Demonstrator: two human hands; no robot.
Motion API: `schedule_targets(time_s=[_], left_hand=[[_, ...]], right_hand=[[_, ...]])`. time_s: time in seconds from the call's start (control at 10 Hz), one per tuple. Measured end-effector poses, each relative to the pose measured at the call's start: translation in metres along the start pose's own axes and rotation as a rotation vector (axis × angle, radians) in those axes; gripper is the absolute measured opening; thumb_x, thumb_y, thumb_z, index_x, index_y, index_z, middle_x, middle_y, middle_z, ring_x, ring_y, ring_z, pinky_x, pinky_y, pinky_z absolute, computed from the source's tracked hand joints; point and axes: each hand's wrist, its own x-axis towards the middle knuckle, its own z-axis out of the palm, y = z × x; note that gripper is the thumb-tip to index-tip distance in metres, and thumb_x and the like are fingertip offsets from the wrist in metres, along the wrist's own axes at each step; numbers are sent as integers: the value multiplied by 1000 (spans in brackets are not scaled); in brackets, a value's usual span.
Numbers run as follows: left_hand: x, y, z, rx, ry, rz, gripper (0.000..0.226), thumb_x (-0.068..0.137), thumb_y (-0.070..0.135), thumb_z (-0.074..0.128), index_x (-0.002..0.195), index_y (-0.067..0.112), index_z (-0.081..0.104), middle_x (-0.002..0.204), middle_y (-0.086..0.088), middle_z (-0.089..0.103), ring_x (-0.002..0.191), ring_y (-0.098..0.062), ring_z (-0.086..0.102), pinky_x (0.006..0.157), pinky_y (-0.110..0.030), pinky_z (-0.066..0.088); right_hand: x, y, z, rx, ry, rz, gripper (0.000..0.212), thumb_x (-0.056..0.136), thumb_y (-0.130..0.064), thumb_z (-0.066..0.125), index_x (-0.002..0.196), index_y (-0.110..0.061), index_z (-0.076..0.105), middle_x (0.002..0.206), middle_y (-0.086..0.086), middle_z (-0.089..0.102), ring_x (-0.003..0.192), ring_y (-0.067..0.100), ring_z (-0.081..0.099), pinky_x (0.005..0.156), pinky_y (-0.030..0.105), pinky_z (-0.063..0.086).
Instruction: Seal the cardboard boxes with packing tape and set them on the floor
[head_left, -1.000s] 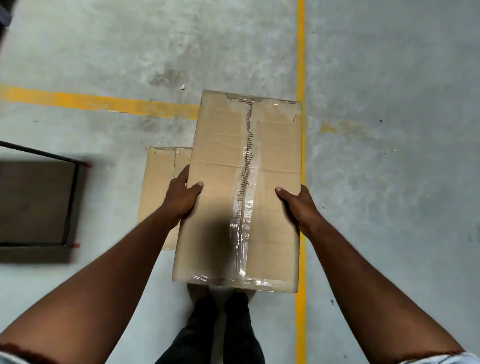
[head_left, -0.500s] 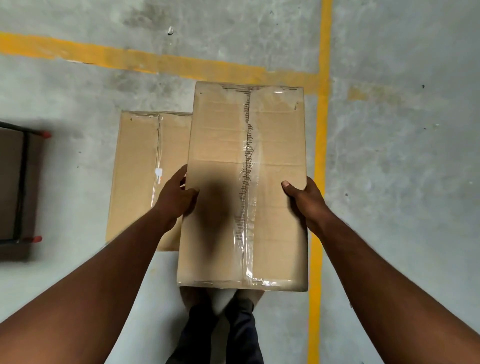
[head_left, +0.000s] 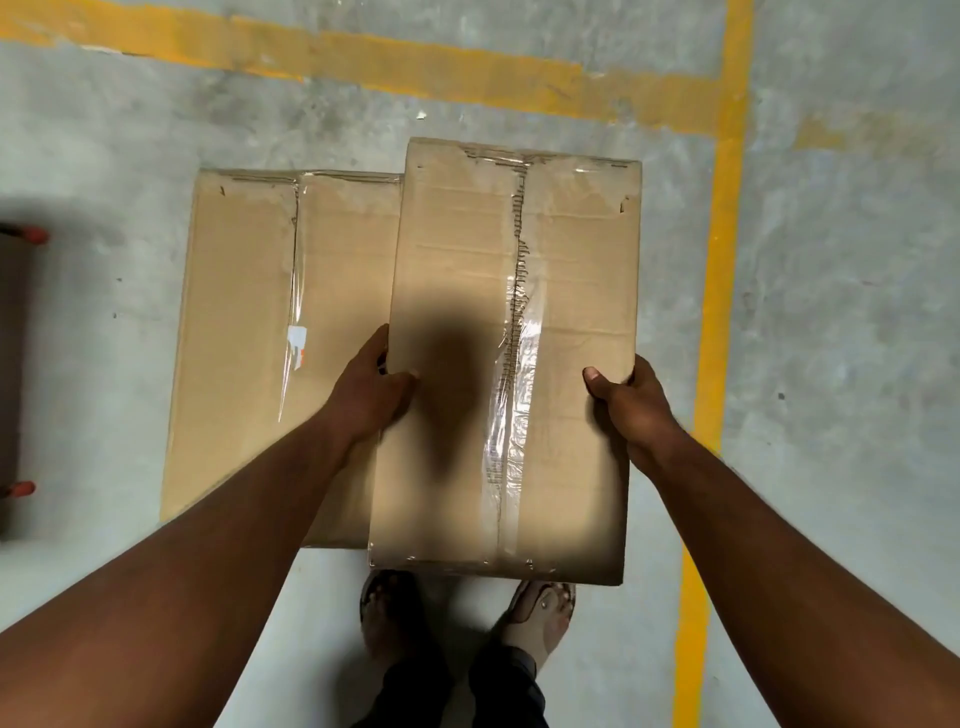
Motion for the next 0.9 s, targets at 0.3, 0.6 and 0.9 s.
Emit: schedule_targets(time_s=[0.3, 0.6, 0.9], left_hand=[[33, -33, 15, 69, 165, 14, 53, 65, 15, 58, 110, 42, 63, 97, -10, 75, 81, -28, 70, 81, -38, 58], [32, -50, 24, 175, 258, 13, 67, 75, 8, 61, 141, 22, 53, 107, -10, 64, 88, -23, 67, 67, -22, 55], [-63, -15, -15, 329, 131, -60, 67, 91, 13, 63, 152, 20, 37, 149, -11, 44, 134, -27, 46, 110, -39, 41]], right_hand=[[33, 37, 13, -49, 19, 0, 46, 93, -26, 69, 135, -18, 53, 122, -1, 68, 110, 19, 65, 102, 45, 50], [28, 46, 18, -140, 11, -36, 60, 86, -44, 68, 137, -23, 47, 125, -4, 65, 113, 18, 63, 102, 44, 50], [-83, -13, 25, -238, 63, -13, 63, 95, -33, 65, 147, -9, 37, 144, 9, 51, 129, 27, 51, 106, 36, 41]])
